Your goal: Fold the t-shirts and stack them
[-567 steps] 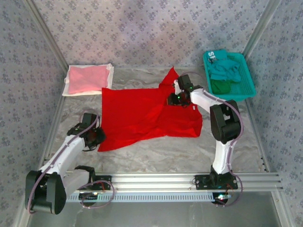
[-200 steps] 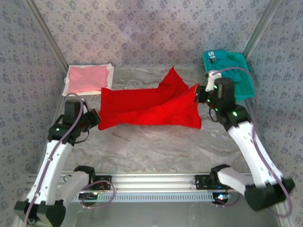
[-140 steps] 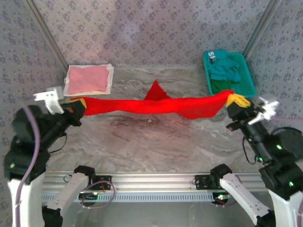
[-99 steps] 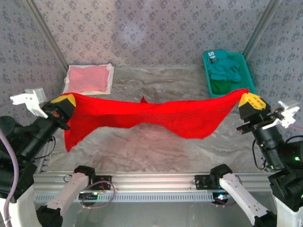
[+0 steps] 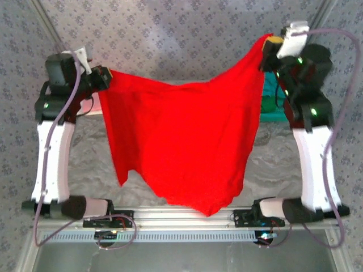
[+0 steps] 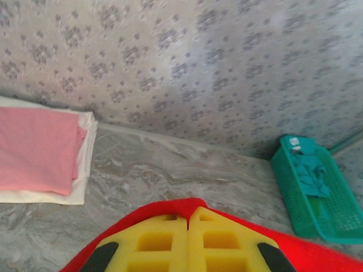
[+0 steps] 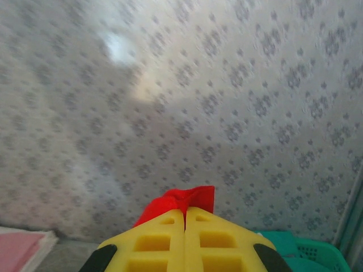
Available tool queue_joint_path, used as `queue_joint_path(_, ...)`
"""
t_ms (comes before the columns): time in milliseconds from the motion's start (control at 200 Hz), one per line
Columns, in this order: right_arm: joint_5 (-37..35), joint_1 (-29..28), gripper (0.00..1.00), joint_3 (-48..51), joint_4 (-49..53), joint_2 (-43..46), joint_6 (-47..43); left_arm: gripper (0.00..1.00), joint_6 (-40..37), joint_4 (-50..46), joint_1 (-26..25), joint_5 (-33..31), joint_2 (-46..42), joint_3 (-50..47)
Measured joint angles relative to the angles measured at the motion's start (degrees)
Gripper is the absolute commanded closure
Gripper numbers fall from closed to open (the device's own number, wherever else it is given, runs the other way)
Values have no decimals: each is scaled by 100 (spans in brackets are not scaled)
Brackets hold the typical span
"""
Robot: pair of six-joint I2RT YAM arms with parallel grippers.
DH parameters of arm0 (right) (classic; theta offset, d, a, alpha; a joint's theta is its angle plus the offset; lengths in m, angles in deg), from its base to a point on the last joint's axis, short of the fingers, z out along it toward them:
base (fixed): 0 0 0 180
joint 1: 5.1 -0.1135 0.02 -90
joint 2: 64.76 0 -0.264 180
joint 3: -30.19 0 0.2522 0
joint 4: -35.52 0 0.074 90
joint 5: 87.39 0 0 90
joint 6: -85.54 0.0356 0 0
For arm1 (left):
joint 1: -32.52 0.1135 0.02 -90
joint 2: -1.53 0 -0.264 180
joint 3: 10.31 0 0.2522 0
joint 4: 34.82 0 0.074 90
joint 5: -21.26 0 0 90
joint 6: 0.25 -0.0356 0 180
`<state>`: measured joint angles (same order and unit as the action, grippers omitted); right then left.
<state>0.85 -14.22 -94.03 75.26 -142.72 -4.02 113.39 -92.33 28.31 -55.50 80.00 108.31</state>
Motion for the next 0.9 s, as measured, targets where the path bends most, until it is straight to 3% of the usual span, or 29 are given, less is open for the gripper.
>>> queue_joint_path(185,195,243,100,-358,-601,-1996,168,100,192,940,365,400,1320,-535)
queue_joint_path(210,225,264,100,-544,-632,-2326,195,89,201,1049,402,431,1589,-551)
queue_joint_path(255,326,299,75,-1123,-702,-3134,278,57,197,1248,463,481,2151,-503)
queue_joint_path(280,361,326,60,-1550,-673,-3593,302,47,214,1276,490,509,2470,-391)
queue_joint_path(340,437,380,48,-2959,-568,-4937,424,26,179,1215,555,557,3506,245)
queue_joint_path(400,501,426,26,-4529,-466,-6273,599,23,94,1056,608,533,4597,1250)
queue_joint_path(450,553,470,24,-5582,-369,-7187,710,23,28,844,625,496,5421,2249)
queue_joint_path(490,568,496,24,-5713,-302,-7460,809,24,-46,595,643,424,5958,3032)
queue_joint_path(585,605,516,24,-4621,-363,-7143,905,25,-181,17,656,234,6623,4465)
queue_joint_path(710,625,431,25,-2380,-428,-5803,903,26,-332,-417,601,22,6249,4725)
queue_joint_path(794,629,251,28,-1453,-356,-4861,905,31,-428,-356,452,-166,5302,3515)
queue_joint_path(899,601,-72,39,-175,-382,-3534,968,43,-315,391,157,-262,3676,708)
